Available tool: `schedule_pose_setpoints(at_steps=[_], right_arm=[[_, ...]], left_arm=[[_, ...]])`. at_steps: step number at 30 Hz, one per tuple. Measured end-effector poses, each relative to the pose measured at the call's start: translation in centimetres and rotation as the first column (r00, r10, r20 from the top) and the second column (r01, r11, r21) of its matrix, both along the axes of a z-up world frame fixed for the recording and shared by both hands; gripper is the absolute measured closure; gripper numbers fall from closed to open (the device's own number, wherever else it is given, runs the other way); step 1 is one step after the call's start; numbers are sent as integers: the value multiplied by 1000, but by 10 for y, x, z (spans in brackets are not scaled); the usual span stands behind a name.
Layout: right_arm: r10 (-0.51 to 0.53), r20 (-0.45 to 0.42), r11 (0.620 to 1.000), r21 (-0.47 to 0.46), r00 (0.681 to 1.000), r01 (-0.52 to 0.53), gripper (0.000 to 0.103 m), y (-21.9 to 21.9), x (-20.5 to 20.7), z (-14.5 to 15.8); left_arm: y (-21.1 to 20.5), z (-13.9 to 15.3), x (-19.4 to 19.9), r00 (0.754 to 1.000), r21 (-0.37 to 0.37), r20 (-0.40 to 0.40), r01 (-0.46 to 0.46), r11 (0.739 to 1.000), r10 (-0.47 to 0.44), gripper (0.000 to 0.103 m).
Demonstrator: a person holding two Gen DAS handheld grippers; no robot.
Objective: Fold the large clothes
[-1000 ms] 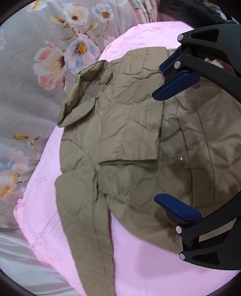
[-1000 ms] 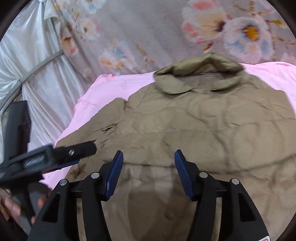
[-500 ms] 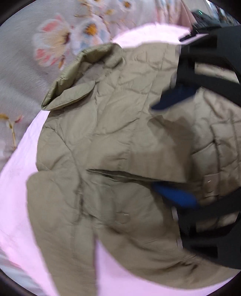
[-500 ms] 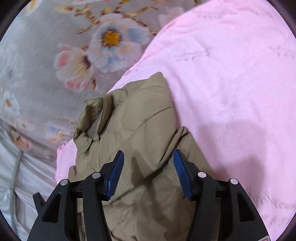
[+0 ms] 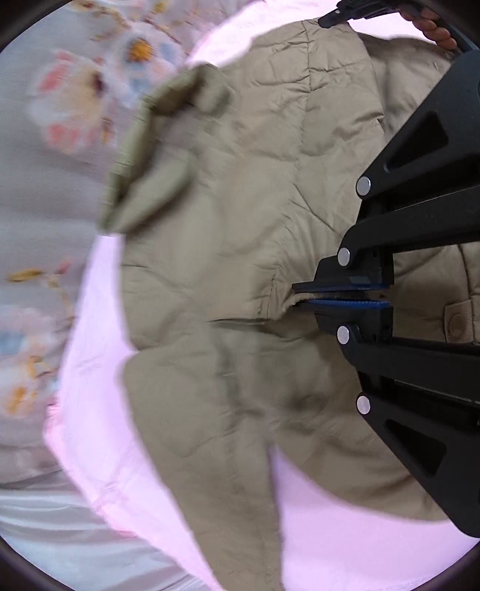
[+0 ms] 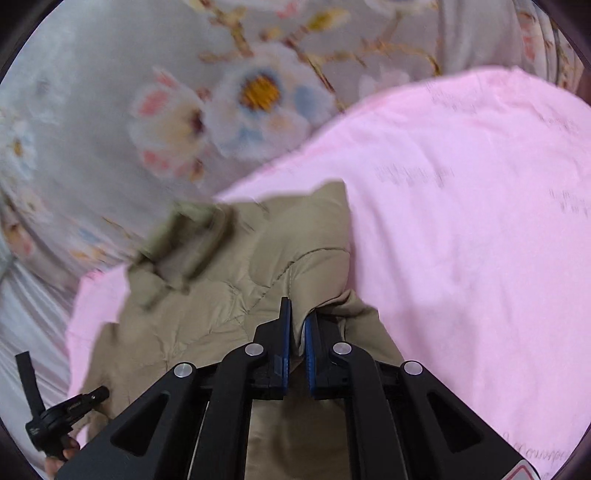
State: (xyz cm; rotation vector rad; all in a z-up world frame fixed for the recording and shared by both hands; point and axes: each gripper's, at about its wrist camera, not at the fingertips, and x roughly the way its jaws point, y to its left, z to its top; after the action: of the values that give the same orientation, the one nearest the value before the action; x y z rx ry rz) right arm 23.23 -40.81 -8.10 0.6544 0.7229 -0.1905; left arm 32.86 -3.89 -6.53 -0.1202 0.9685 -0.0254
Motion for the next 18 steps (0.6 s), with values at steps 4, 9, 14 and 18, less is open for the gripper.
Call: schedule_pose_setpoints(at_steps=[4,9,14,18], right_arm=[[-3,-64,999,51,998,7,96,-8,1,-28],[-19,-100,999,-35,995,15,83,-1,-9,-14],[-66,-38,954,-295,997,52,82,31,-41,38],[77,-5,941,-331,997,-74,82,71,-27,68]], left_arm=[[-8,-11,-3,1000,81,26,6,997,-8,101],[-8,-11,-10,998,114,59,6,994,-13,97],[0,19,-35,994,138,111,-9,990,-6,83],[-24,54,-45,978,118,193,52,992,-74,66]])
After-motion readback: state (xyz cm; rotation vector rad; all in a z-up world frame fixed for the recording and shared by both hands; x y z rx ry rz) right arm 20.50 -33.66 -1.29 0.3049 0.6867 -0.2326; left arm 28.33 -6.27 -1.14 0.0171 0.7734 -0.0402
